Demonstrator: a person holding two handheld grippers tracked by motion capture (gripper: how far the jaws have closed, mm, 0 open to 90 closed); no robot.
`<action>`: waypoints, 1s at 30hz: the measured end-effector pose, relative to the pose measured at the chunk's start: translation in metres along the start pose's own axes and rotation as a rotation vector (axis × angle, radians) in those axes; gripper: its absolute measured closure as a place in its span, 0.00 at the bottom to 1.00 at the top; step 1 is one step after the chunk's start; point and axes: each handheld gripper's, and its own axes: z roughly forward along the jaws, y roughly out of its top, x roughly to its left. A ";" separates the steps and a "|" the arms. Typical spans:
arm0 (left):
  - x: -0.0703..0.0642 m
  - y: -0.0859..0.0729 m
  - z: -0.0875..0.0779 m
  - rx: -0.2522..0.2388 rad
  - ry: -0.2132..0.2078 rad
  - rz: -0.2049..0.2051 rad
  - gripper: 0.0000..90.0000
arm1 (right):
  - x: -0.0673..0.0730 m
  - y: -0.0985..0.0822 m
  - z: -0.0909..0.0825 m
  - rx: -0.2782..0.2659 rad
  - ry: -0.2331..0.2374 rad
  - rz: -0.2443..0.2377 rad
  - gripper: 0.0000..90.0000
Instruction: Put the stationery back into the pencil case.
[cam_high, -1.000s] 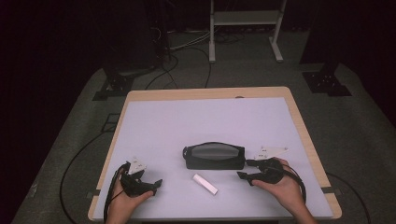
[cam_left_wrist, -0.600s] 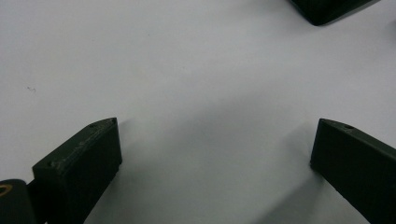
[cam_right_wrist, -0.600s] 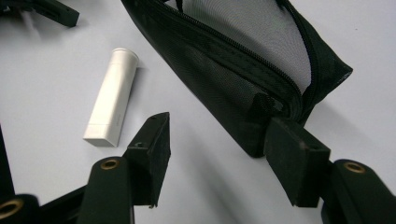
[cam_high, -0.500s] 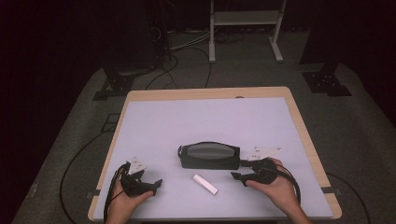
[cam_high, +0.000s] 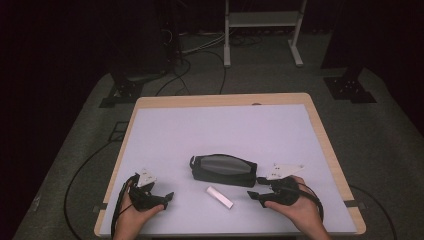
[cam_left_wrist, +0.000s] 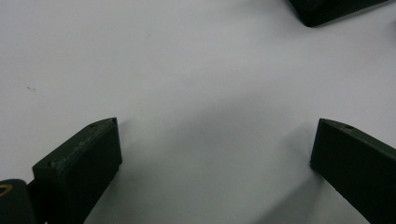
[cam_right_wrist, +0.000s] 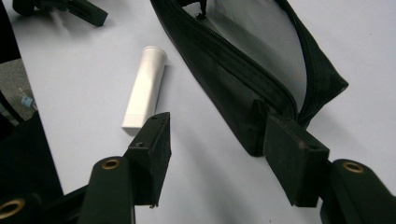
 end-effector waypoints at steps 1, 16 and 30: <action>0.000 0.000 0.000 0.001 0.000 0.000 0.01 | 0.001 -0.001 -0.002 0.001 0.001 0.005 0.45; 0.000 0.000 0.000 0.000 0.000 0.000 0.01 | 0.005 -0.003 0.017 0.017 0.035 -0.024 0.47; 0.000 0.000 0.000 -0.001 0.000 0.000 0.01 | -0.016 0.003 0.024 0.030 -0.003 -0.001 0.46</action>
